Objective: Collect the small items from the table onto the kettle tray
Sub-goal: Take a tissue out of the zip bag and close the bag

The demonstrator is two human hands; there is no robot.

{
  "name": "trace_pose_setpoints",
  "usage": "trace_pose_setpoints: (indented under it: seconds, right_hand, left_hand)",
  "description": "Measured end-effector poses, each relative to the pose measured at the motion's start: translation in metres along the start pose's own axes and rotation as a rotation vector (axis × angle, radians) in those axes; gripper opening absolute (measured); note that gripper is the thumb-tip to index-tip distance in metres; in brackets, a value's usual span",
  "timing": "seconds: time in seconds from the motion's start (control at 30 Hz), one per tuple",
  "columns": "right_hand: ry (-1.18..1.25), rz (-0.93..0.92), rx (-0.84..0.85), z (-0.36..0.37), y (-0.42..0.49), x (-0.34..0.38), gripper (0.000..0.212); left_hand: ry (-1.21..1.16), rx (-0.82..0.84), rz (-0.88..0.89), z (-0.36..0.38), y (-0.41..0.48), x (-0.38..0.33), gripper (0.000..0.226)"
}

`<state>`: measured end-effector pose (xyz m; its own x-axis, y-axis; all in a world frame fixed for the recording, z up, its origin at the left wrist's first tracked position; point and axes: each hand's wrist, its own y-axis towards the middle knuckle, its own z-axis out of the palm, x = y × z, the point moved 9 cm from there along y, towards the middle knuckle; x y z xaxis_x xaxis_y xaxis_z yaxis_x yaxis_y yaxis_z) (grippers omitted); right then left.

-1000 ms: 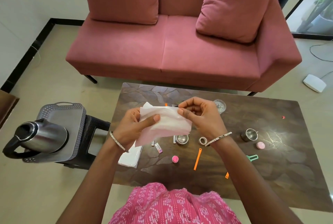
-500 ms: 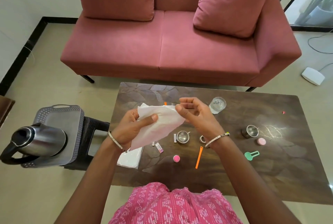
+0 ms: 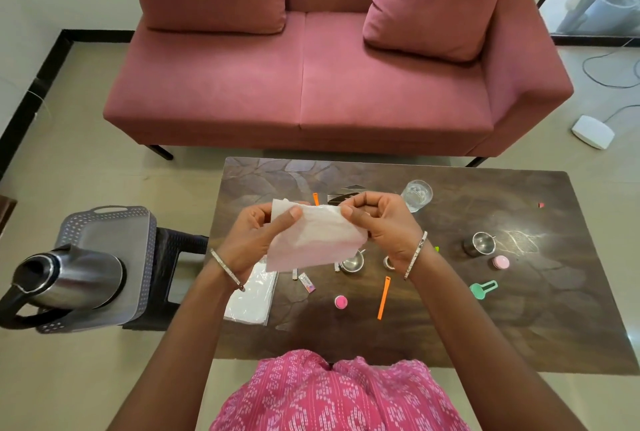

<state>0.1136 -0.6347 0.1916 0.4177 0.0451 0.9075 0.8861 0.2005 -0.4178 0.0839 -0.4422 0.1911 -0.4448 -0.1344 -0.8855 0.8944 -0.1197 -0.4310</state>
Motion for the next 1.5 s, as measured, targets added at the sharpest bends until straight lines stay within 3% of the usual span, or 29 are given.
trace_pose_setpoints:
  seconds: [0.3,0.43,0.63,0.73,0.83,0.9,0.97,1.07,1.2,1.33,1.5]
  right_hand:
    - [-0.447,-0.271,-0.113,0.002,0.0,0.029,0.009]
    - [-0.502,-0.293,-0.12,0.004,0.001,0.032,0.01]
    - [-0.443,-0.255,-0.033,0.001,0.01,0.025,0.01]
    - [-0.384,-0.232,-0.102,-0.011,0.018,0.018,0.017]
    - [-0.101,-0.047,-0.113,-0.014,0.024,-0.01,0.043]
    - [0.116,0.15,-0.005,-0.002,0.022,-0.037,0.067]
    - [0.16,0.253,0.129,0.012,0.015,-0.058,0.077]
    - [0.169,0.169,0.205,0.022,0.008,-0.069,0.043]
    - [0.244,0.143,0.109,0.016,0.005,-0.071,0.023]
    - [0.22,0.117,0.044,0.002,0.006,-0.066,0.014]
    - [0.186,0.082,-0.016,-0.018,0.01,-0.061,0.022]
  left_hand:
    - [0.142,-0.219,0.215,-0.014,0.01,-0.015,0.015]
    - [0.099,-0.178,0.071,-0.013,0.015,-0.001,0.037]
    - [0.0,-0.153,-0.035,-0.015,0.015,0.018,0.019]
    - [-0.094,-0.186,-0.044,-0.012,0.015,0.02,0.019]
    - [-0.199,-0.229,-0.066,-0.014,0.016,0.021,0.011]
    - [-0.261,-0.247,-0.091,-0.017,0.017,0.021,0.013]
    - [-0.301,-0.268,-0.113,-0.019,0.018,0.021,0.02]
    - [-0.339,-0.302,-0.126,-0.021,0.019,0.021,0.031]
    - [-0.343,-0.365,-0.12,-0.031,0.024,0.023,0.038]
    - [-0.256,-0.376,-0.083,-0.049,0.033,0.026,0.014]
    - [-0.153,-0.318,-0.037,-0.064,0.043,0.029,0.017]
